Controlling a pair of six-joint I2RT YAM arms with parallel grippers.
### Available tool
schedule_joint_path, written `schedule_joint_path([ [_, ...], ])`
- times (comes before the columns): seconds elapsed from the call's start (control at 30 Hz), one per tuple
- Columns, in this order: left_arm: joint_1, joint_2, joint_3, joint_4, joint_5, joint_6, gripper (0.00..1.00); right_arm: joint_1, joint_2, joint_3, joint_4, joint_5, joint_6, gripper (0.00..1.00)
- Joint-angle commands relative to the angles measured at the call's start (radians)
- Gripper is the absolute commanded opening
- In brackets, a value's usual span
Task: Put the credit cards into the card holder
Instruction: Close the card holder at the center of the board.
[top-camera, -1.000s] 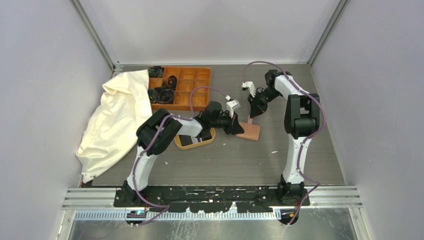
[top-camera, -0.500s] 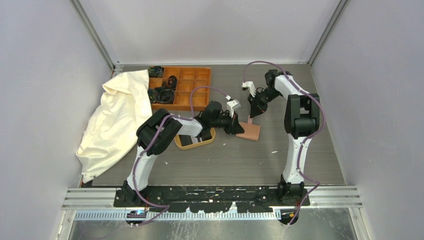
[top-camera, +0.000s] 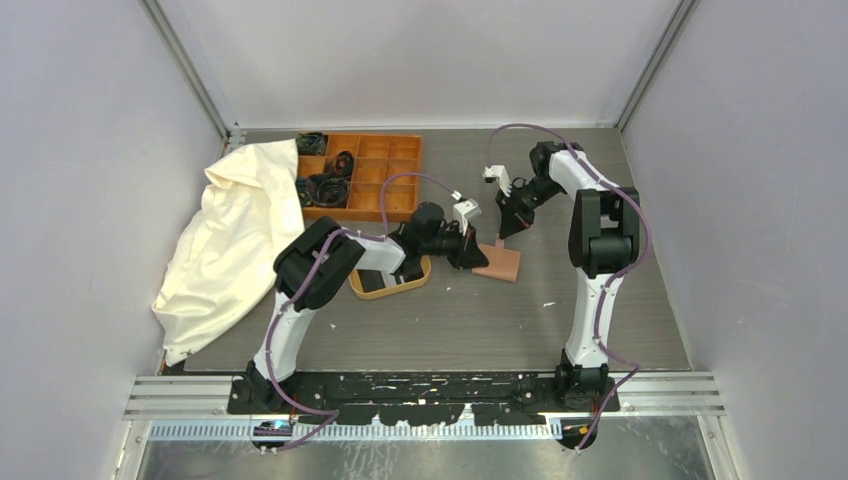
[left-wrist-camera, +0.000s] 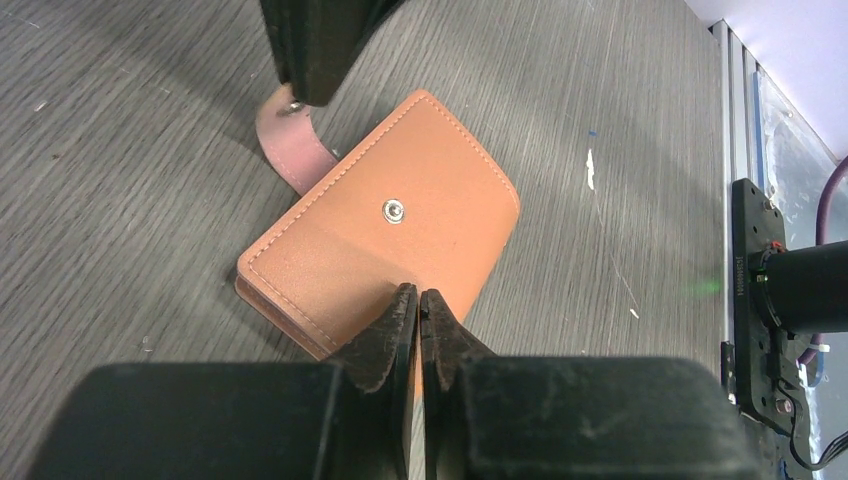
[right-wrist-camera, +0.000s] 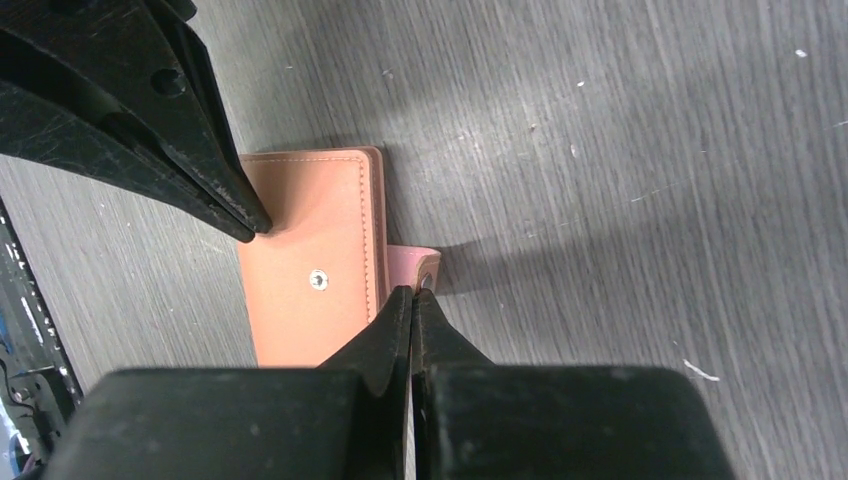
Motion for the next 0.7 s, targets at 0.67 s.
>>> schedule_joint_path([
  [0.67,0.011,0.016,0.055,-0.027,0.008,-0.010,0.03,0.087,-0.269,-0.296,0.191,0.127,-0.049,0.01],
])
